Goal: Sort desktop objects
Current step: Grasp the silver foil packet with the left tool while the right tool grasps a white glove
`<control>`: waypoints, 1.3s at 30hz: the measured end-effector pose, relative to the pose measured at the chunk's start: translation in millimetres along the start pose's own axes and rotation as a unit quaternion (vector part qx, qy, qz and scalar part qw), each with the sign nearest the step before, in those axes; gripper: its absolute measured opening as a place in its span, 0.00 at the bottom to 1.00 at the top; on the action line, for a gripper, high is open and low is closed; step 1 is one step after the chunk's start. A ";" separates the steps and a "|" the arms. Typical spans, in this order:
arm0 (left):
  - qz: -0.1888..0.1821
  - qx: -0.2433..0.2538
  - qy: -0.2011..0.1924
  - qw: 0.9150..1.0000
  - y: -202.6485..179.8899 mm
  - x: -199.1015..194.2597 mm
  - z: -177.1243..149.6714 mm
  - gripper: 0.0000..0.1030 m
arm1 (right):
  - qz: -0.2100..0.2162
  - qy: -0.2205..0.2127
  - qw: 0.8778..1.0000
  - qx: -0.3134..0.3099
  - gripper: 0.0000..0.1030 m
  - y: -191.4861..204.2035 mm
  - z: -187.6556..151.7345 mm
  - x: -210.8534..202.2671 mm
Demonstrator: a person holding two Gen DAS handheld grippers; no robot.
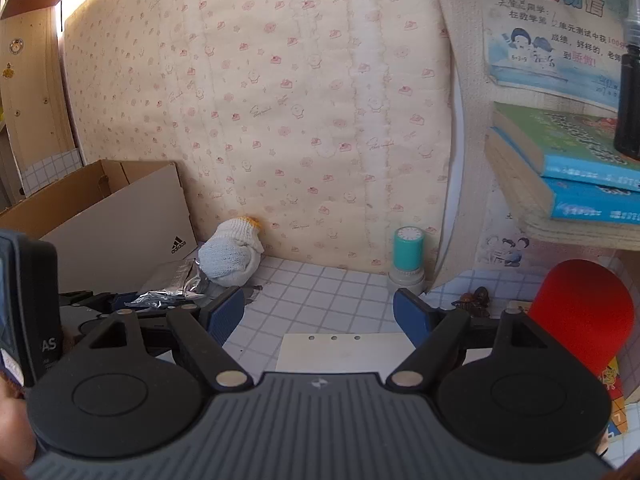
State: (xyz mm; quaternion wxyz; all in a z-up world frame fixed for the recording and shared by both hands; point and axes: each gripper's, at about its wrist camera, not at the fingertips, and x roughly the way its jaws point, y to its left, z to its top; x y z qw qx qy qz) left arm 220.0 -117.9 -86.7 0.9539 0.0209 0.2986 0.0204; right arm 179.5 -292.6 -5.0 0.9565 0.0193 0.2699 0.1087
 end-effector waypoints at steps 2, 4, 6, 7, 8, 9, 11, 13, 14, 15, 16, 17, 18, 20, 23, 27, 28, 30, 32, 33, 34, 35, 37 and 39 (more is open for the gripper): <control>-0.006 0.006 -0.005 1.000 1.4 -12.3 -6.7 0.50 | 0.011 0.010 1.000 0.001 0.77 5.9 0.3 11.2; -0.011 0.004 -0.006 1.000 4.2 -24.6 -12.9 0.50 | 0.021 0.022 1.000 0.002 0.77 14.3 2.1 23.7; -0.018 0.000 -0.006 1.000 10.0 -34.5 -17.5 0.50 | 0.028 0.032 0.999 -0.002 0.77 25.3 4.7 37.0; -0.020 -0.002 -0.006 1.000 12.4 -39.6 -19.6 0.50 | 0.029 0.038 0.999 -0.005 0.77 31.4 6.2 44.0; -0.022 -0.004 -0.007 1.000 14.6 -44.6 -21.8 0.50 | 0.030 0.044 0.999 -0.009 0.77 37.5 7.8 50.7; -0.025 -0.002 -0.010 1.000 17.9 -50.2 -25.5 0.50 | 0.034 0.047 0.998 -0.013 0.78 44.8 9.7 58.8; -0.023 0.004 -0.019 1.000 21.4 -60.6 -29.5 0.50 | 0.039 0.064 0.997 -0.019 0.78 57.9 14.2 77.9; -0.024 0.005 -0.025 0.999 25.3 -68.1 -32.6 0.50 | 0.035 0.076 0.996 -0.021 0.78 68.1 19.3 97.0; -0.025 0.006 -0.026 0.999 27.4 -71.7 -34.4 0.50 | 0.034 0.082 0.996 -0.020 0.78 71.4 21.4 104.1; -0.025 0.007 -0.027 0.999 29.3 -74.9 -36.1 0.50 | 0.031 0.087 0.996 -0.018 0.78 75.0 24.4 113.2; -0.025 0.008 -0.029 0.999 30.8 -77.1 -37.6 0.50 | 0.024 0.091 0.995 -0.014 0.78 78.2 27.8 122.9; -0.025 0.009 -0.030 0.999 33.1 -79.1 -39.2 0.50 | 0.018 0.097 0.995 -0.008 0.78 79.5 30.5 130.5; -0.027 0.009 -0.029 0.999 34.9 -79.9 -40.2 0.50 | 0.012 0.105 0.994 -0.002 0.78 80.4 32.8 137.9; -0.034 0.006 -0.025 0.999 38.5 -80.6 -42.3 0.50 | 0.003 0.127 0.992 0.007 0.78 82.0 36.7 154.3; -0.040 0.006 -0.025 0.999 40.6 -81.0 -45.2 0.50 | -0.004 0.152 0.988 0.009 0.72 84.8 36.7 172.6; -0.046 0.004 -0.027 0.999 42.2 -81.8 -47.6 0.50 | 0.007 0.139 0.990 0.008 0.40 88.0 37.9 164.3; -0.047 0.003 -0.028 0.999 42.0 -82.2 -47.9 0.50 | 0.009 0.130 0.991 0.002 0.40 89.0 37.3 157.0; -0.051 0.001 -0.031 0.998 41.4 -84.0 -47.8 0.50 | -0.001 0.119 0.993 -0.018 0.40 92.4 35.7 143.7; -0.054 0.003 -0.040 0.998 39.0 -88.1 -47.4 0.49 | 0.009 0.108 0.994 -0.022 0.40 91.0 34.2 125.6; -0.054 0.004 -0.043 0.998 37.8 -90.4 -47.2 0.49 | 0.013 0.103 0.994 -0.024 0.40 89.5 33.3 115.0; -0.055 0.004 -0.046 0.997 37.6 -92.0 -47.5 0.48 | 0.013 0.100 0.995 -0.028 0.40 88.8 32.5 107.4; -0.055 0.006 -0.051 0.997 36.4 -94.6 -47.6 0.48 | 0.012 0.095 0.995 -0.034 0.40 87.5 31.4 96.9; -0.056 0.005 -0.055 0.997 35.5 -98.2 -47.8 0.41 | 0.009 0.089 0.995 -0.041 0.40 85.8 28.0 78.7; -0.056 0.009 -0.059 0.997 34.0 -101.5 -48.4 0.40 | 0.006 0.081 0.995 -0.051 0.40 83.6 22.5 58.2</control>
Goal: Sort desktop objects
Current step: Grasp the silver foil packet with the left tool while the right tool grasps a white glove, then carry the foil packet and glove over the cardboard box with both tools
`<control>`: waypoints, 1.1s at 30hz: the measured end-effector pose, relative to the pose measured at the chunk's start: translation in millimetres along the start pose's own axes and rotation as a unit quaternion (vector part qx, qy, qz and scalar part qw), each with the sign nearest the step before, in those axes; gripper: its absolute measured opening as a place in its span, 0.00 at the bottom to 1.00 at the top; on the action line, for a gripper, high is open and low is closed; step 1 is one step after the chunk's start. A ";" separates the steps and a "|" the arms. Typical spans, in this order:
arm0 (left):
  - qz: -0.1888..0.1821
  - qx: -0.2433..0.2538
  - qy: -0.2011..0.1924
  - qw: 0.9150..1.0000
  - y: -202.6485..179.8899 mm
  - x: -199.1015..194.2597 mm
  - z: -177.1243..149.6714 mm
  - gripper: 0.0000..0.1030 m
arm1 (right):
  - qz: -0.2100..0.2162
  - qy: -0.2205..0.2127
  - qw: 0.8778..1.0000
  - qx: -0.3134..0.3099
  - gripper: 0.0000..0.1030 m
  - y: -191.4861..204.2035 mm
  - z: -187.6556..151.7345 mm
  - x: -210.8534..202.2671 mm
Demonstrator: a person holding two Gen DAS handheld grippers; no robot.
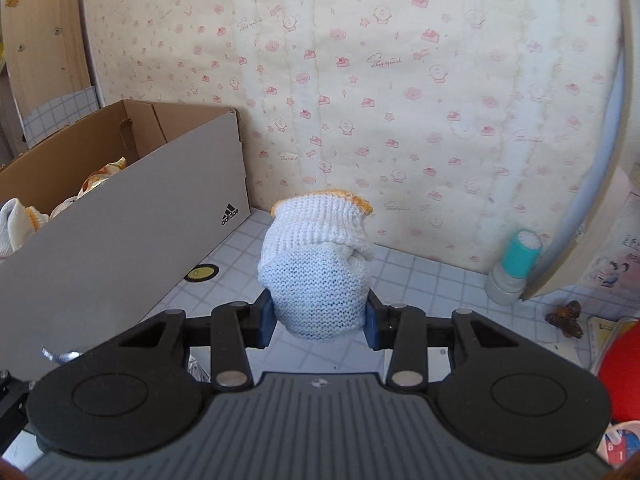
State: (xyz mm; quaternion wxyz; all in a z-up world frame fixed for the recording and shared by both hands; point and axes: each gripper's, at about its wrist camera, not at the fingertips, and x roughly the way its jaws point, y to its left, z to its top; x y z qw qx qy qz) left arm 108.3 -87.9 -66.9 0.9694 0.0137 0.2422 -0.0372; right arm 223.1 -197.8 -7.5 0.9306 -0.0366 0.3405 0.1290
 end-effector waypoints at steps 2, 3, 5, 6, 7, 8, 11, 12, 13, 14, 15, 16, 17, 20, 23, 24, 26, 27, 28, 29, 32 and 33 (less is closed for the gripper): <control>0.001 0.003 0.001 1.000 -1.8 -1.0 -1.8 0.40 | -0.002 -0.002 1.000 -0.008 0.40 -0.5 -9.8 -17.2; 0.003 0.002 0.005 1.000 -2.2 -1.0 -3.3 0.40 | -0.001 -0.003 1.000 -0.012 0.40 0.2 -13.8 -24.2; 0.008 0.000 0.003 1.000 -2.9 -1.8 -6.7 0.41 | 0.004 -0.005 1.000 -0.008 0.40 -6.3 -19.5 -35.7; 0.011 -0.001 0.005 1.000 -3.4 -1.0 -7.0 0.42 | 0.006 -0.006 1.000 -0.006 0.41 -6.3 -22.3 -40.0; 0.012 0.001 0.005 1.000 -4.2 -0.8 -7.7 0.49 | 0.008 -0.007 1.000 -0.005 0.41 -6.5 -23.8 -42.5; 0.017 0.006 0.003 1.000 -5.4 0.1 -8.6 0.54 | 0.008 -0.008 1.000 -0.003 0.41 -6.7 -27.3 -44.5; 0.032 0.009 0.005 0.999 -7.6 -0.1 -11.3 0.74 | 0.014 -0.008 1.000 0.001 0.41 -8.4 -33.1 -50.9; 0.029 0.006 0.009 1.000 -8.0 -1.2 -12.5 0.82 | 0.015 -0.009 1.000 0.002 0.41 -8.3 -34.0 -52.1; 0.025 0.002 0.011 1.000 -8.5 -2.3 -13.5 0.85 | 0.016 -0.010 1.000 0.001 0.41 -8.1 -34.4 -53.2; 0.024 -0.003 0.014 1.000 -9.9 -4.6 -14.9 0.85 | 0.016 -0.011 1.000 0.001 0.41 -8.2 -34.4 -54.0; 0.022 -0.006 0.015 1.000 -11.0 -6.6 -15.7 0.85 | 0.016 -0.012 1.000 0.002 0.41 -8.4 -34.9 -54.7; 0.018 -0.009 0.015 1.000 -12.8 -9.1 -16.7 0.86 | 0.018 -0.012 1.000 0.003 0.41 -8.5 -35.2 -55.5; 0.013 -0.009 0.011 1.000 -15.7 -11.7 -17.8 0.86 | 0.019 -0.012 1.000 0.003 0.41 -8.5 -35.2 -56.0; 0.028 0.001 -0.001 1.000 -20.5 -9.6 -15.3 0.87 | 0.020 -0.014 1.000 0.000 0.41 -8.0 -35.9 -57.9; 0.037 -0.003 0.005 0.999 -14.4 4.7 -8.2 0.88 | 0.024 -0.016 1.000 0.000 0.41 -8.3 -36.5 -59.7; 0.040 -0.006 0.011 0.999 -11.6 10.3 -6.5 0.88 | 0.025 -0.017 1.000 -0.001 0.41 -8.3 -36.6 -60.0; 0.030 -0.010 0.030 0.999 -7.3 21.7 -4.3 0.88 | 0.027 -0.017 0.999 -0.001 0.41 -8.3 -36.6 -59.9; 0.025 -0.011 0.041 0.999 -6.8 26.2 -4.3 0.88 | 0.027 -0.018 0.999 -0.001 0.41 -8.3 -36.4 -59.6; 0.023 -0.014 0.045 0.999 -6.7 28.7 -4.7 0.90 | 0.028 -0.018 0.999 -0.001 0.41 -8.2 -36.0 -59.2; 0.021 -0.019 0.047 0.998 -6.2 31.8 -5.1 0.90 | 0.029 -0.019 0.999 -0.001 0.41 -8.2 -35.8 -59.0; 0.003 -0.040 0.060 0.997 -2.1 41.0 -7.3 0.85 | 0.032 -0.021 0.999 -0.001 0.41 -8.1 -35.3 -58.9; -0.010 -0.046 0.065 0.997 -0.4 43.6 -8.8 0.72 | 0.031 -0.022 0.999 -0.001 0.41 -8.5 -35.3 -59.1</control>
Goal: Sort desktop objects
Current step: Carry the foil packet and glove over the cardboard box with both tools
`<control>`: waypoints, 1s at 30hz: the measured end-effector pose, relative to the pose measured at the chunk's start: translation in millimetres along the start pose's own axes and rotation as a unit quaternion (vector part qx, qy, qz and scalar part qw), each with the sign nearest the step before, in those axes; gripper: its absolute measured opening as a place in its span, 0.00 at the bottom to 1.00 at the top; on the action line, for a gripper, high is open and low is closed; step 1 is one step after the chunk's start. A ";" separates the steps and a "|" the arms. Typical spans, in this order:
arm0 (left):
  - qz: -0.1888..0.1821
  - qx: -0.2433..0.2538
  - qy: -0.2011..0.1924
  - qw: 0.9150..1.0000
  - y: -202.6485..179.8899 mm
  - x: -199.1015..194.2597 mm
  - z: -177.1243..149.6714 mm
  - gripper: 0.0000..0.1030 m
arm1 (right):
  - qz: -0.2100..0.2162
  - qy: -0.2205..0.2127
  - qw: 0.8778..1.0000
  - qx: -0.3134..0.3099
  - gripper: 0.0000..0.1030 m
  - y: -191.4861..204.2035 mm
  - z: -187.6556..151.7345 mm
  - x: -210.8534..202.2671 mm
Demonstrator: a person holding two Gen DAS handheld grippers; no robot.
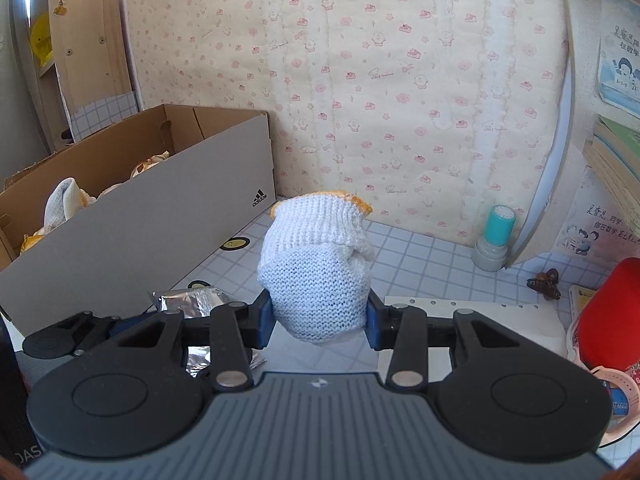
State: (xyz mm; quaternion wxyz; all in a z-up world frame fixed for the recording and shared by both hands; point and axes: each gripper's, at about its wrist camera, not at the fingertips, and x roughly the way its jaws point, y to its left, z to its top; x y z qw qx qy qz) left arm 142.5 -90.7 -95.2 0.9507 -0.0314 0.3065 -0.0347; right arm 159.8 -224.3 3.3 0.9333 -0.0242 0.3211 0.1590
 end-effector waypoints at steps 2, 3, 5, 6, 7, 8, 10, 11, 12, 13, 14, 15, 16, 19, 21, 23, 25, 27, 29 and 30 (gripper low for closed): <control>-0.013 0.007 -0.004 1.000 -1.3 0.4 -2.2 0.61 | 0.002 -0.001 1.000 0.002 0.41 -1.5 -0.4 -0.7; -0.022 0.011 -0.004 1.000 -2.1 -0.9 -3.0 0.56 | 0.003 -0.002 1.000 0.005 0.41 -2.5 -0.3 -1.2; -0.029 0.009 -0.013 0.999 -2.2 -5.9 -4.3 0.50 | 0.003 -0.003 1.000 0.008 0.41 -4.1 -0.4 -1.7; -0.030 0.012 -0.022 0.999 -3.2 -9.5 -4.8 0.44 | 0.002 -0.003 1.000 0.009 0.41 -4.4 -0.6 -2.1; -0.030 0.016 -0.029 0.999 -4.1 -13.0 -5.0 0.42 | 0.002 -0.003 1.000 0.010 0.41 -4.6 -1.2 -2.7; -0.030 0.022 -0.035 0.999 -5.4 -16.6 -4.6 0.36 | 0.003 -0.003 1.000 0.010 0.41 -4.7 -1.3 -2.8; -0.037 0.027 -0.041 0.998 -7.7 -23.7 -2.1 0.29 | 0.004 -0.002 1.000 0.009 0.41 -4.2 -1.8 -2.8; -0.038 0.029 -0.043 0.998 -8.7 -26.0 -1.2 0.28 | 0.004 -0.002 1.000 0.008 0.41 -3.0 -2.4 -3.4; -0.040 0.027 -0.044 0.998 -8.5 -27.7 -0.5 0.26 | 0.004 -0.003 1.000 0.008 0.41 -1.8 -2.8 -4.4; -0.042 0.025 -0.045 0.998 -8.1 -29.0 0.0 0.26 | 0.005 -0.004 1.000 0.007 0.42 -0.7 -3.2 -5.7; -0.041 0.025 -0.047 0.998 -7.9 -30.3 0.0 0.26 | 0.006 -0.005 1.000 0.007 0.41 0.2 -3.3 -7.1; -0.043 0.025 -0.050 0.998 -7.1 -32.6 0.0 0.26 | 0.005 -0.006 1.000 0.006 0.41 1.2 -3.4 -9.1; -0.044 0.024 -0.054 0.997 -6.3 -35.4 -0.1 0.26 | 0.005 -0.007 1.000 0.005 0.41 1.7 -3.4 -10.6; -0.048 0.034 -0.071 0.996 -7.9 -47.6 0.5 0.25 | 0.004 -0.012 1.000 0.004 0.41 3.7 -2.8 -17.5; -0.051 0.037 -0.079 0.995 -9.6 -56.1 2.7 0.25 | 0.005 -0.016 1.000 0.003 0.41 5.6 -1.9 -22.3; -0.051 0.039 -0.084 0.994 -10.5 -63.0 6.2 0.25 | 0.005 -0.020 1.000 0.000 0.41 7.7 -0.6 -27.5; -0.048 0.037 -0.087 0.994 -10.2 -69.0 10.4 0.25 | 0.003 -0.025 1.000 -0.004 0.41 10.1 1.3 -33.6; -0.042 0.038 -0.096 0.994 -8.5 -77.7 15.7 0.25 | 0.003 -0.032 0.999 -0.005 0.41 11.6 3.4 -41.6; -0.038 0.037 -0.102 0.993 -6.8 -85.3 19.9 0.25 | 0.002 -0.037 0.999 -0.008 0.41 13.7 5.2 -48.5; -0.037 0.035 -0.106 0.993 -4.8 -91.3 21.8 0.25 | 0.002 -0.040 0.999 -0.010 0.41 15.1 6.0 -51.6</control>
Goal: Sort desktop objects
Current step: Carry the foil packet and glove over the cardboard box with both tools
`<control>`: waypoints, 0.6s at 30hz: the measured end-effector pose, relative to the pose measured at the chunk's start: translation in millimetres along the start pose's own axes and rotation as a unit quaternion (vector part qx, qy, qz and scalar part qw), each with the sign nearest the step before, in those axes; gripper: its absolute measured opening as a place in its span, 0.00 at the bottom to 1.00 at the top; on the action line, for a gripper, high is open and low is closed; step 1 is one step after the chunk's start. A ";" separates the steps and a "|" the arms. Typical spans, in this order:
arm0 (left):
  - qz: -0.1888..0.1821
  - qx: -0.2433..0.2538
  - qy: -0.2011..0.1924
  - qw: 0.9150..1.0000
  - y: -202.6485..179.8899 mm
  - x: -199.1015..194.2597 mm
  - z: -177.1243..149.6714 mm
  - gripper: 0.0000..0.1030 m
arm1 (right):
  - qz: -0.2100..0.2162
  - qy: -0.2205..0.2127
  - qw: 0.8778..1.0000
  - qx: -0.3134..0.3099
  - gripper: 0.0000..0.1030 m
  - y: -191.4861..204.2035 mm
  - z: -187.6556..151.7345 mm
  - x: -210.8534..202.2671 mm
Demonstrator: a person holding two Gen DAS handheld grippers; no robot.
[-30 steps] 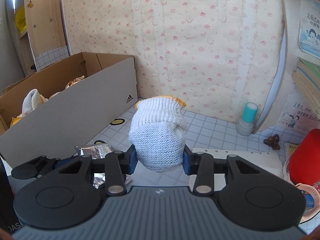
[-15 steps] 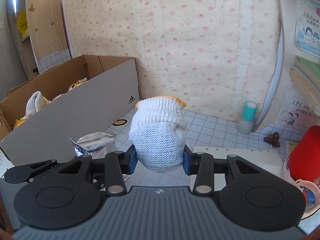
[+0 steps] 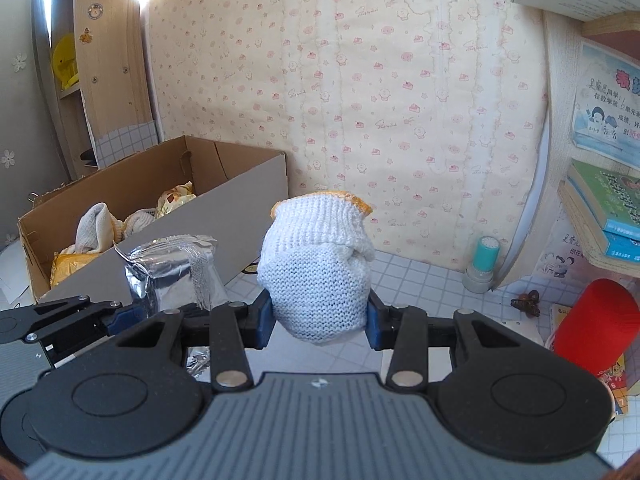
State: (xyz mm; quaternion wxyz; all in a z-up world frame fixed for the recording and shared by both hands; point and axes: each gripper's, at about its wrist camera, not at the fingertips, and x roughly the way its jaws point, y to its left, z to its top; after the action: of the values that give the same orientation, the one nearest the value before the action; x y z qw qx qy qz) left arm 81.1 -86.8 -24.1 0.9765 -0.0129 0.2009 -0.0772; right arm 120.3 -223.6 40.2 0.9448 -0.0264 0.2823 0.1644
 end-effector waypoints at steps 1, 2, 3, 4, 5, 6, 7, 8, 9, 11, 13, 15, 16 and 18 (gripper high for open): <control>0.002 0.001 -0.002 1.000 0.7 -3.3 2.5 0.25 | 0.001 -0.003 1.000 -0.001 0.41 1.4 1.2 -3.3; 0.005 0.001 -0.006 1.000 1.6 -7.5 5.3 0.25 | 0.001 -0.006 1.000 -0.003 0.41 3.3 2.8 -7.1; 0.006 0.001 -0.009 1.000 2.8 -11.3 7.4 0.25 | 0.001 -0.009 1.000 -0.005 0.41 5.4 4.4 -10.6; 0.008 0.001 -0.012 1.000 3.6 -14.5 9.3 0.25 | 0.001 -0.012 1.000 -0.006 0.41 7.2 5.9 -14.2; 0.011 0.003 -0.016 1.000 4.1 -19.5 11.4 0.25 | 0.002 -0.015 1.000 -0.007 0.41 9.0 7.2 -17.3; 0.011 0.003 -0.019 1.000 5.1 -23.2 13.2 0.25 | 0.001 -0.017 1.000 -0.008 0.41 10.9 8.4 -20.0; 0.012 0.003 -0.022 1.000 6.1 -26.7 14.6 0.25 | 0.001 -0.020 1.000 -0.009 0.41 13.8 9.9 -23.4; 0.013 0.003 -0.025 1.000 7.3 -30.0 15.9 0.25 | 0.002 -0.022 1.000 -0.010 0.41 15.7 10.9 -25.8; 0.016 0.003 -0.029 0.999 8.9 -34.4 17.5 0.25 | 0.003 -0.024 1.000 -0.011 0.41 18.2 12.0 -28.3; 0.020 0.002 -0.034 0.999 12.8 -40.5 19.3 0.25 | 0.006 -0.028 0.999 -0.015 0.41 24.0 13.8 -32.7; 0.023 0.000 -0.038 0.999 17.8 -46.6 20.9 0.25 | 0.009 -0.031 0.999 -0.018 0.41 31.2 15.7 -36.2; 0.029 -0.002 -0.043 0.999 24.2 -53.6 22.1 0.25 | 0.013 -0.034 0.999 -0.021 0.41 38.8 17.5 -38.4; 0.032 -0.003 -0.045 0.998 26.7 -55.8 22.6 0.25 | 0.014 -0.036 0.999 -0.023 0.41 43.1 18.5 -39.0; 0.038 -0.006 -0.049 0.998 34.2 -62.0 24.5 0.25 | 0.019 -0.038 0.999 -0.026 0.41 51.4 20.8 -39.8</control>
State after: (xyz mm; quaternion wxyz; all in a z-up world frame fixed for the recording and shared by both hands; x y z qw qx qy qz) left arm 39.5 -43.5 20.7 0.9873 -0.0149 0.1536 -0.0380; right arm 83.2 -183.9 81.4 0.9505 -0.0398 0.2423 0.1903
